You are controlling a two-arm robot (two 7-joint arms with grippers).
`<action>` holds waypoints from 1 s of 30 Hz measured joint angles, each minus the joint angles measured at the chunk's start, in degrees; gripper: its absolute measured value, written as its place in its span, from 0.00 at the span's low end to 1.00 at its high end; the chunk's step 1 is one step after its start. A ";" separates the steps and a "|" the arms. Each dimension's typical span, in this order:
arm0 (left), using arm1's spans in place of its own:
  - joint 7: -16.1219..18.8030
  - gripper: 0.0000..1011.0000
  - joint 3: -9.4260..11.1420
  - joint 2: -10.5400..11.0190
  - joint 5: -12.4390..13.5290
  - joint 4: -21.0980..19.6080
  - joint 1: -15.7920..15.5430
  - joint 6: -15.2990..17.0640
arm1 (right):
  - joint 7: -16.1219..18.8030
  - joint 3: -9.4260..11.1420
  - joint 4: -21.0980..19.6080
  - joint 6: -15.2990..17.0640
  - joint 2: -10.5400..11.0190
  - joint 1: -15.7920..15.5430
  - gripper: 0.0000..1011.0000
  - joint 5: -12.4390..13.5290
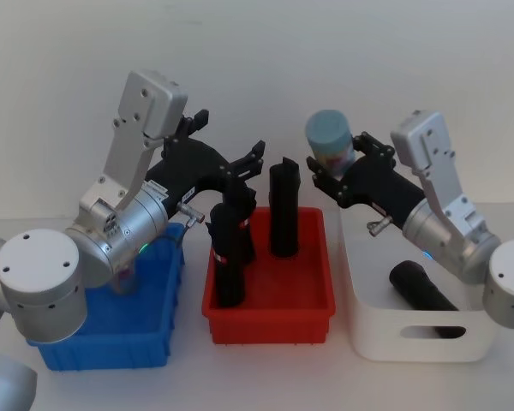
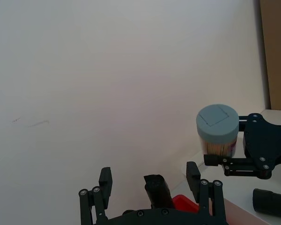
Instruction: Pick the cotton swabs from the blue box and place them into the white box.
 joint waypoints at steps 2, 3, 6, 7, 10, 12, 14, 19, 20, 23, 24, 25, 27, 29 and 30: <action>0.00 0.99 0.00 0.00 0.00 0.00 0.00 0.00 | -2.11 0.37 -1.89 0.54 0.97 -1.66 0.63 0.41; 0.00 0.99 0.00 0.00 0.00 0.00 0.00 0.00 | -2.73 0.44 -2.24 0.68 1.15 -1.98 0.63 0.58; 0.00 0.99 0.00 0.00 0.00 0.00 0.00 0.00 | -5.57 0.86 -4.23 1.19 2.27 -3.99 0.63 1.41; 0.00 0.99 0.00 0.00 0.00 0.00 0.00 0.00 | -6.27 0.98 -4.75 1.29 2.58 -4.60 0.63 1.64; 0.00 0.99 0.00 0.00 0.00 0.00 0.00 0.00 | -9.10 1.37 -6.26 1.51 3.49 -6.51 0.63 2.84; 0.00 0.99 0.00 0.00 0.00 0.00 0.00 0.00 | -10.94 1.65 -7.00 1.63 4.05 -7.70 0.63 3.85; 0.00 0.99 0.00 0.00 0.00 0.00 0.00 0.00 | -12.66 1.95 -7.59 1.90 4.50 -8.82 0.63 5.21; 0.00 0.99 0.00 0.00 0.00 0.00 0.00 0.00 | -14.55 2.42 -8.07 2.88 5.05 -10.22 0.63 7.99; 0.00 0.99 0.00 0.00 0.00 0.00 0.00 0.00 | -14.67 2.52 -8.07 3.15 5.14 -10.41 0.63 8.47; 0.00 0.99 0.00 0.00 0.00 0.00 0.00 0.00 | -14.70 2.82 -8.00 4.39 5.30 -10.70 0.63 10.33; -0.01 0.99 0.00 0.00 0.00 0.00 0.00 0.00 | -14.60 2.92 -7.87 4.71 5.33 -10.71 0.63 10.75; 0.00 0.99 0.00 0.00 0.00 0.00 0.00 0.00 | -14.35 2.99 -7.73 5.14 5.33 -10.71 0.63 11.24; 0.00 0.99 0.00 0.00 0.00 0.00 0.00 0.00 | -13.54 3.18 -7.07 6.24 5.32 -10.50 0.63 12.24; 0.00 0.99 0.00 0.00 0.00 0.00 0.00 0.00 | -12.32 3.37 -6.35 7.42 5.22 -9.99 0.63 13.17; 0.00 0.99 0.00 0.00 0.00 0.00 0.00 0.00 | -11.87 3.42 -5.97 7.81 5.14 -9.69 0.63 13.38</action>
